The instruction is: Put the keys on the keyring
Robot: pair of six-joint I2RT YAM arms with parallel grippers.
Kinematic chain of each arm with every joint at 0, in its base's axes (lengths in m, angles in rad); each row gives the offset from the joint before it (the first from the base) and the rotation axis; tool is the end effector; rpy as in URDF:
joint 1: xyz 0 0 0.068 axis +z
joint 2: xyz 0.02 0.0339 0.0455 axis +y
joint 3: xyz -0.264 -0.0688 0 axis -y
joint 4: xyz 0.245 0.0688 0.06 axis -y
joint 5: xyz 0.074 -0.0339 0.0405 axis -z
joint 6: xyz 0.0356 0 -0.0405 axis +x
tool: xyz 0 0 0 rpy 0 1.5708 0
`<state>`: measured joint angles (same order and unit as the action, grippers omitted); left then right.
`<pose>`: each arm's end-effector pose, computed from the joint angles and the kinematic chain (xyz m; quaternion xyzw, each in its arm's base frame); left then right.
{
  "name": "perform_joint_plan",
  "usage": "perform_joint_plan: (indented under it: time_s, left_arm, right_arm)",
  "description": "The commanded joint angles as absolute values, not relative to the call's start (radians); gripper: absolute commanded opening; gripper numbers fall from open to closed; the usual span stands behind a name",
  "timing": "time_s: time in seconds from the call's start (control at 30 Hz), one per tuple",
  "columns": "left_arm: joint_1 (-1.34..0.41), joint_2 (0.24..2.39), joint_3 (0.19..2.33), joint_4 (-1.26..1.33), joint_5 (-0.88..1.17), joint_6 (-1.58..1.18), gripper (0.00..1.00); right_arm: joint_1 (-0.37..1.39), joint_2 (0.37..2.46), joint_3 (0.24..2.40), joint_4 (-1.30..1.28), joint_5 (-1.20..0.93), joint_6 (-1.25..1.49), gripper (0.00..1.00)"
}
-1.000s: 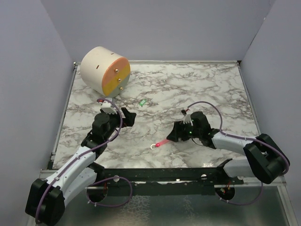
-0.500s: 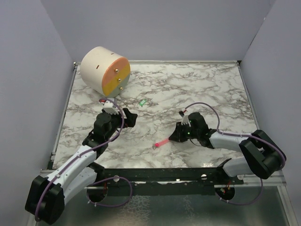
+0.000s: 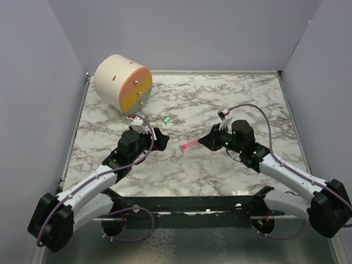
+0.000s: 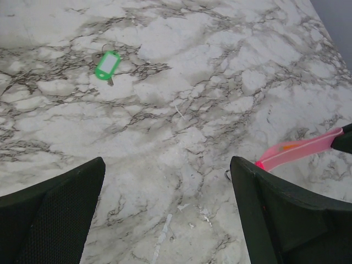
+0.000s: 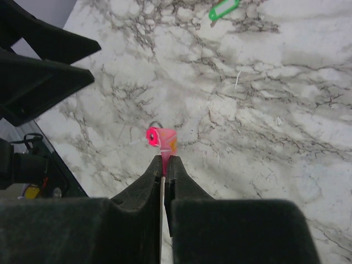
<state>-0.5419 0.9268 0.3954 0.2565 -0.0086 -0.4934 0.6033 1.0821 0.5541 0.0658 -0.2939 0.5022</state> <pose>0.1789 -0.1073 0.2224 0.0167 0.7971 -0.2957 0.5262 0.1874 0.1416 0.2268 -0.1195 0.8361 0.3793 0.3778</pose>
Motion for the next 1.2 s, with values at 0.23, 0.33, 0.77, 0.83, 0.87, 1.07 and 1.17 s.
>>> perform_joint_plan:
  time_s: [0.23, 0.33, 0.77, 0.83, 0.87, 1.07, 1.17]
  left_arm:
    - [-0.702, 1.023, 0.489, 0.322, -0.081, -0.451, 0.99]
    - [-0.732, 1.056, 0.510, 0.325, -0.087, -0.442, 0.99]
    - [-0.790, 1.120, 0.548, 0.337, -0.130, -0.428, 0.99]
    - [-0.794, 1.118, 0.549, 0.337, -0.133, -0.426, 0.99]
    - [-0.796, 1.118, 0.549, 0.337, -0.133, -0.425, 0.99]
    - [-0.805, 1.117, 0.550, 0.337, -0.138, -0.423, 0.99]
    - [-0.807, 1.117, 0.550, 0.336, -0.141, -0.422, 0.99]
  right_arm:
    - [0.610, 0.997, 0.673, -0.101, -0.177, 0.419, 0.01]
    - [0.610, 0.983, 0.684, -0.118, -0.167, 0.408, 0.01]
    - [0.610, 0.937, 0.706, -0.162, -0.130, 0.384, 0.01]
    - [0.609, 0.933, 0.709, -0.166, -0.127, 0.385, 0.01]
    - [0.610, 0.932, 0.710, -0.168, -0.127, 0.384, 0.01]
    - [0.610, 0.923, 0.713, -0.174, -0.124, 0.385, 0.01]
    - [0.610, 0.913, 0.713, -0.179, -0.119, 0.383, 0.01]
